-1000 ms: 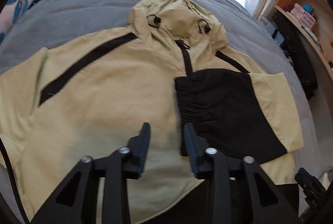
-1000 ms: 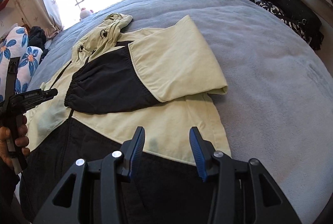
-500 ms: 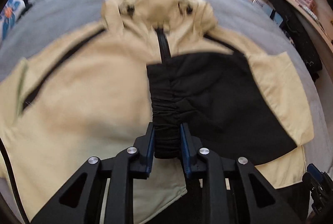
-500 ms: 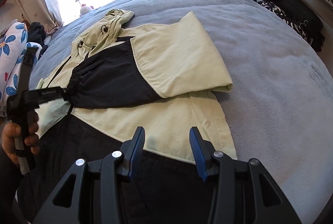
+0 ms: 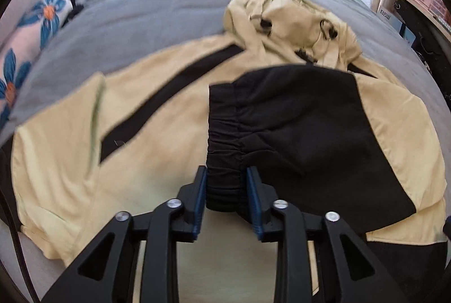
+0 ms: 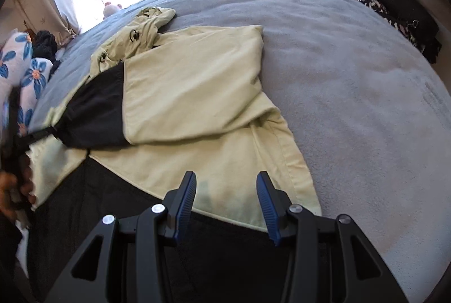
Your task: Fold large clothes
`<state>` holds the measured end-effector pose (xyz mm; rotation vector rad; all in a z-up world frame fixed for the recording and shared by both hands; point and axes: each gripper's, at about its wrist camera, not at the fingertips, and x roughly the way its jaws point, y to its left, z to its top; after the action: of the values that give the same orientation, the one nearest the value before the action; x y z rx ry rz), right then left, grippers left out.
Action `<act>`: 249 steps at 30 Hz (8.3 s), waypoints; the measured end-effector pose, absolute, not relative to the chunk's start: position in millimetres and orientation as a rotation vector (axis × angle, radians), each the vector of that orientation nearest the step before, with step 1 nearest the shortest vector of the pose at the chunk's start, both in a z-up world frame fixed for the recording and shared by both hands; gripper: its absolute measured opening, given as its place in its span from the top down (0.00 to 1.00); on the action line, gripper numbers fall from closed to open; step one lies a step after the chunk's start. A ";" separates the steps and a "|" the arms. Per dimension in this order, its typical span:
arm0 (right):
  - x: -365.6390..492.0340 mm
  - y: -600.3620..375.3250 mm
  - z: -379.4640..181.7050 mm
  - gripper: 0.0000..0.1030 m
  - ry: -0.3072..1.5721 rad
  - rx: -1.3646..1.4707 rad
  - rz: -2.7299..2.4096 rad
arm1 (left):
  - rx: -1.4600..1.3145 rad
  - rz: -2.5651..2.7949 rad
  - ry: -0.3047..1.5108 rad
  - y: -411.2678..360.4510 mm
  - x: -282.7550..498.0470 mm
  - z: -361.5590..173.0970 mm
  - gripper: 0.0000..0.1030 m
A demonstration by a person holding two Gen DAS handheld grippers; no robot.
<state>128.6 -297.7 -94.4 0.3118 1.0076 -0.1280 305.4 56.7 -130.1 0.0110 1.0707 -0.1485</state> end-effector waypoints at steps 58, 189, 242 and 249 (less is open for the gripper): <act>226.5 -304.3 -123.9 0.70 1.075 0.047 -0.249 | 0.106 -0.164 1.036 -40.3 267.1 -141.6 0.60; 191.5 -119.6 -99.1 0.49 1.052 0.185 -0.030 | -0.090 -0.364 1.056 67.3 250.0 -122.2 0.86; 260.0 -88.3 2.7 0.94 0.749 0.162 0.153 | -0.201 -0.057 0.969 225.9 173.4 -88.8 0.27; 224.8 -191.6 -88.5 0.63 1.082 0.216 -0.079 | -0.137 -0.110 1.004 204.3 183.5 -95.8 0.27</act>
<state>224.8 -191.6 -88.5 0.2162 1.0821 -0.0793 183.5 204.3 -95.8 -0.1366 1.0036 -0.1097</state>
